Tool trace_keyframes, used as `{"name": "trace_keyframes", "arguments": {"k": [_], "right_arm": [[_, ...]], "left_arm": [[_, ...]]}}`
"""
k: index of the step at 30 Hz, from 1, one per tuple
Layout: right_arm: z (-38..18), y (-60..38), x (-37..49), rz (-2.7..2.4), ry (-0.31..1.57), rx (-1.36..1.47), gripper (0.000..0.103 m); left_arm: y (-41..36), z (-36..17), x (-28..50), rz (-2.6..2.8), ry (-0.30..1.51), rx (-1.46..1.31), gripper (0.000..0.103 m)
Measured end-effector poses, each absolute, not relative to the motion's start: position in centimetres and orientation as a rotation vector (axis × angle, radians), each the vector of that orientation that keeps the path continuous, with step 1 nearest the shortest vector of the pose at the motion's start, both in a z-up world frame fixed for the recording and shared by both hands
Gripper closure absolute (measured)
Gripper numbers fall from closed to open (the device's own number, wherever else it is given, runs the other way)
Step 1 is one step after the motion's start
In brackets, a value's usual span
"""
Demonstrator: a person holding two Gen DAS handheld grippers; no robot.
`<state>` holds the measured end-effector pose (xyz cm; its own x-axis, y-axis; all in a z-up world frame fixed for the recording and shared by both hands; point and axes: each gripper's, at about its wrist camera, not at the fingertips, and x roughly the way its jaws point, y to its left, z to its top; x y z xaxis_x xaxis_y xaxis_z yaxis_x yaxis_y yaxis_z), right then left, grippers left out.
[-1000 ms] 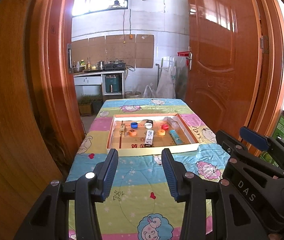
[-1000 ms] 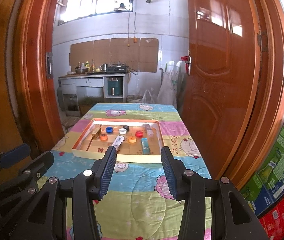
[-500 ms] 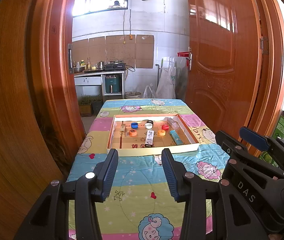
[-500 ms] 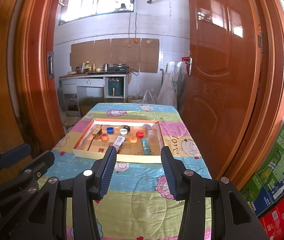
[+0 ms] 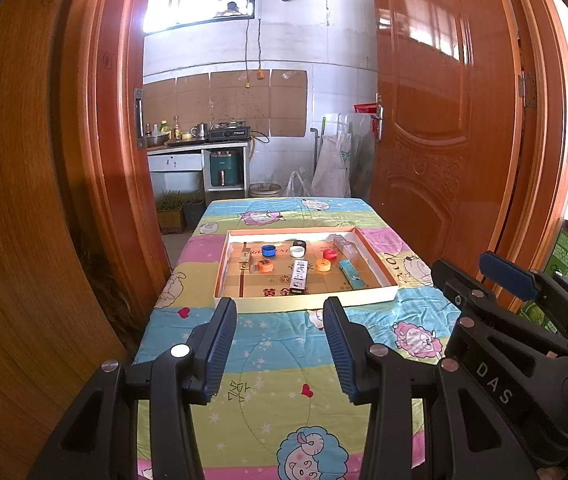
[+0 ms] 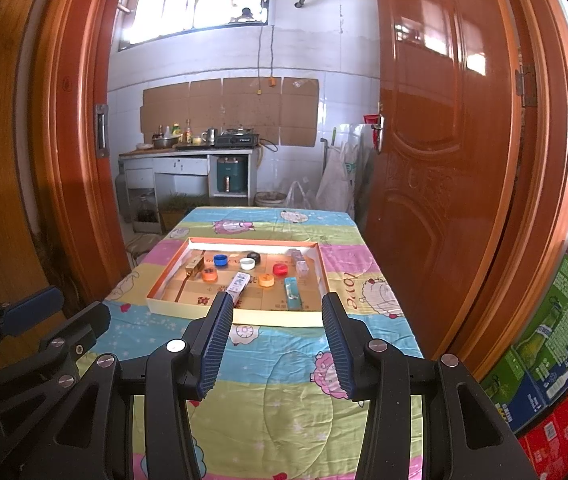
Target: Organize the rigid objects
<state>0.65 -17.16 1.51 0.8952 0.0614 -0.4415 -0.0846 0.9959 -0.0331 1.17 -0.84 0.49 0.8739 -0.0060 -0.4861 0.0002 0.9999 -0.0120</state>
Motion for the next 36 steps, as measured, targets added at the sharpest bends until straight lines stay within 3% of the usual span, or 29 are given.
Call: {"name": "trace_keyframes", "arguments": {"k": [36], "right_arm": [[0.97, -17.11, 0.71, 0.094, 0.473, -0.048, 0.055]], "left_arm": [[-0.49, 0.26, 1.13, 0.014, 0.507, -0.022, 0.058]]}}
